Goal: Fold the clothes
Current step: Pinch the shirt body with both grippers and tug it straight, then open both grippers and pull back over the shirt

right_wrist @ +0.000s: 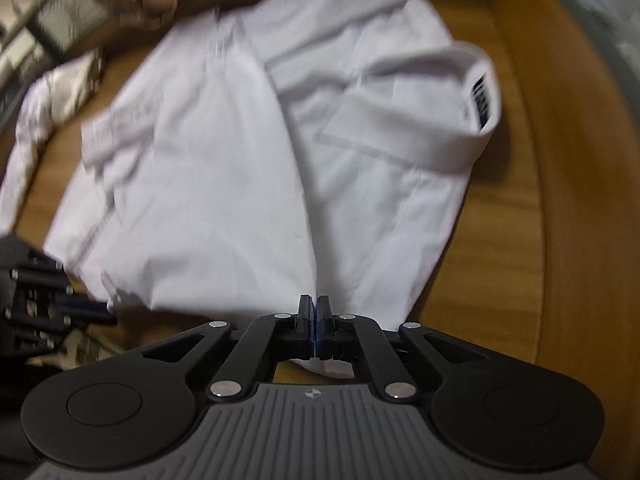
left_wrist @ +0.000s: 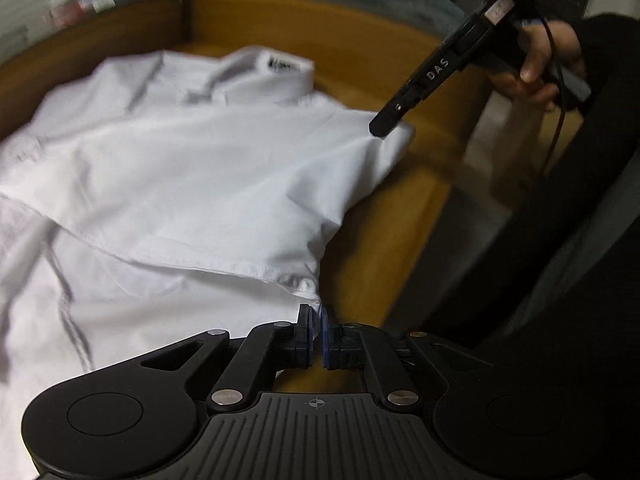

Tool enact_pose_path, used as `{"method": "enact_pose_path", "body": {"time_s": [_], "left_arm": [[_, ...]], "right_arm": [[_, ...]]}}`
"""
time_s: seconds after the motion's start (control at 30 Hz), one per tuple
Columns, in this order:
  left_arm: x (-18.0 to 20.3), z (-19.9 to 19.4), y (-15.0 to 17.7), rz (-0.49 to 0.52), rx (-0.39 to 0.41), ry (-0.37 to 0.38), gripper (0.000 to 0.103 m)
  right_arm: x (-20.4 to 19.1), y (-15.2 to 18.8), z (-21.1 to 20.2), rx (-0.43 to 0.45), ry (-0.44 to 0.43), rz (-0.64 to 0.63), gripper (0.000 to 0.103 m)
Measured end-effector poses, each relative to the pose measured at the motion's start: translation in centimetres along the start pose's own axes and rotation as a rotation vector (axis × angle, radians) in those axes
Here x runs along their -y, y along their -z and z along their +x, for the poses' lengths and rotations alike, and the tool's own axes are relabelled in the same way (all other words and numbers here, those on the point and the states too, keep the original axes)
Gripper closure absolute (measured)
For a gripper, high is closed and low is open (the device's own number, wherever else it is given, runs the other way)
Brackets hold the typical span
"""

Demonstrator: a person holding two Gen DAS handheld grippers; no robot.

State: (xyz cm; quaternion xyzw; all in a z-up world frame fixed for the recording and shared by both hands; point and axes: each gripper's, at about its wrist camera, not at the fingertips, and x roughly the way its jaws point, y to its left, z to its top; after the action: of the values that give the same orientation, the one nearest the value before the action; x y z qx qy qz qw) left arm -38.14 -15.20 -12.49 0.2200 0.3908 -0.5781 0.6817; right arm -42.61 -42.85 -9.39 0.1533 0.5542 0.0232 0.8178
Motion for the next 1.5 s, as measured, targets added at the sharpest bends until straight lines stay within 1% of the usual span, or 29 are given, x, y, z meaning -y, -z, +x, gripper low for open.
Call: {"method": "enact_pose_path", "body": {"time_s": [0.03, 0.07, 0.1, 0.13, 0.17, 0.2, 0.27, 0.33, 0.37, 0.4, 0.43, 0.47, 0.5, 0.67, 0.73, 0.8, 0.9, 0.93, 1.03, 1.1, 1.13, 1.2, 1.23, 1.27, 1.3, 1.4, 1.5], "left_arm": [[-0.2, -0.1, -0.1, -0.022, 0.006, 0.009, 0.093], [-0.3, -0.1, -0.1, -0.045, 0.011, 0.017, 0.089], [-0.5, -0.2, -0.2, -0.067, 0.017, 0.026, 0.08], [-0.6, -0.3, -0.2, -0.089, 0.022, 0.035, 0.075], [-0.9, -0.3, -0.4, -0.117, 0.034, 0.039, 0.067], [-1.2, -0.2, -0.5, -0.156, 0.047, 0.043, 0.066], [-1.9, 0.0, -0.7, -0.242, 0.07, 0.054, 0.066], [-2.6, 0.1, -0.9, -0.329, 0.093, 0.066, 0.066], [-3.0, 0.2, -1.0, -0.372, 0.105, 0.072, 0.066], [-3.3, 0.3, -1.1, -0.415, 0.116, 0.077, 0.069], [-3.7, 0.4, -1.2, -0.459, 0.128, 0.083, 0.075], [-3.7, 0.4, -1.1, -0.456, 0.128, 0.086, 0.091], [-3.5, 0.3, -1.1, -0.429, 0.122, 0.087, 0.093], [-2.6, -0.3, -0.7, -0.294, 0.092, 0.093, 0.094], [-2.2, -0.5, -0.5, -0.24, 0.08, 0.096, 0.094], [-1.9, 0.3, 0.2, -0.201, 0.043, 0.099, 0.095], [-1.5, 1.3, 0.8, -0.174, 0.006, 0.1, 0.095], [-1.5, 1.4, 1.0, -0.171, 0.003, 0.101, 0.095], [-1.5, 1.5, 1.2, -0.175, 0.004, 0.105, 0.094], [-1.9, 1.5, 0.8, -0.201, -0.009, 0.112, 0.092], [-2.2, 1.5, 0.5, -0.217, -0.017, 0.116, 0.09], [-3.0, 0.6, 0.0, -0.248, -0.007, 0.124, 0.079], [-3.3, 0.1, -0.2, -0.263, 0.001, 0.128, 0.075], [-3.7, -0.7, -0.3, -0.276, 0.009, 0.124, 0.07], [-4.1, -1.6, -0.3, -0.287, 0.017, 0.115, 0.067], [-5.8, -4.5, -0.5, -0.319, 0.045, 0.079, 0.062], [-8.4, -6.6, -1.0, -0.368, 0.073, 0.034, 0.06]], "right_arm": [[0.0, 0.0, 0.3, -0.008, 0.003, -0.004, 0.098], [-0.1, -0.2, 0.3, -0.006, 0.002, -0.007, 0.095], [0.0, -0.5, 0.3, -0.001, -0.005, -0.005, 0.087], [0.1, -0.9, 0.4, 0.007, -0.016, 0.004, 0.078], [0.2, -1.3, 0.4, 0.016, -0.025, 0.013, 0.063], [0.3, -1.5, 0.6, 0.023, -0.027, 0.025, 0.06], [0.6, -2.0, 0.9, 0.038, -0.03, 0.05, 0.061], [0.9, -2.4, 1.3, 0.053, -0.033, 0.074, 0.069], [1.0, -2.7, 1.4, 0.06, -0.035, 0.086, 0.082], [1.2, -2.9, 1.6, 0.068, -0.037, 0.098, 0.093], [1.2, -3.0, 1.4, 0.08, -0.042, 0.108, 0.096], [1.1, -3.0, 1.2, 0.093, -0.046, 0.107, 0.101], [0.8, -3.1, 0.8, 0.103, -0.043, 0.096, 0.102], [0.4, -3.7, -1.7, 0.138, -0.039, 0.083, 0.103], [0.5, -3.7, -2.2, 0.126, -0.016, 0.08, 0.103], [0.8, -3.2, -1.5, 0.084, -0.001, 0.07, 0.103], [0.8, -2.3, 0.4, 0.001, 0.01, 0.047, 0.103], [0.7, -2.1, 0.8, -0.015, 0.016, 0.033, 0.103], [0.8, -1.5, 1.5, -0.048, 0.014, 0.021, 0.103], [0.7, -1.5, 1.6, -0.056, 0.027, 0.003, 0.101], [0.6, -1.5, 1.5, -0.058, 0.034, -0.005, 0.099], [0.2, -1.4, 1.0, -0.039, 0.053, -0.008, 0.094], [0.0, -1.4, 0.7, -0.028, 0.062, -0.01, 0.09], [-0.3, -1.4, 0.2, -0.009, 0.071, -0.006, 0.082], [-0.6, -1.4, -0.2, 0.011, 0.081, -0.003, 0.075], [-2.0, -1.4, -1.8, 0.075, 0.112, -0.002, 0.061], [-4.3, -1.3, -2.2, 0.116, 0.11, 0.031, 0.055]]}}
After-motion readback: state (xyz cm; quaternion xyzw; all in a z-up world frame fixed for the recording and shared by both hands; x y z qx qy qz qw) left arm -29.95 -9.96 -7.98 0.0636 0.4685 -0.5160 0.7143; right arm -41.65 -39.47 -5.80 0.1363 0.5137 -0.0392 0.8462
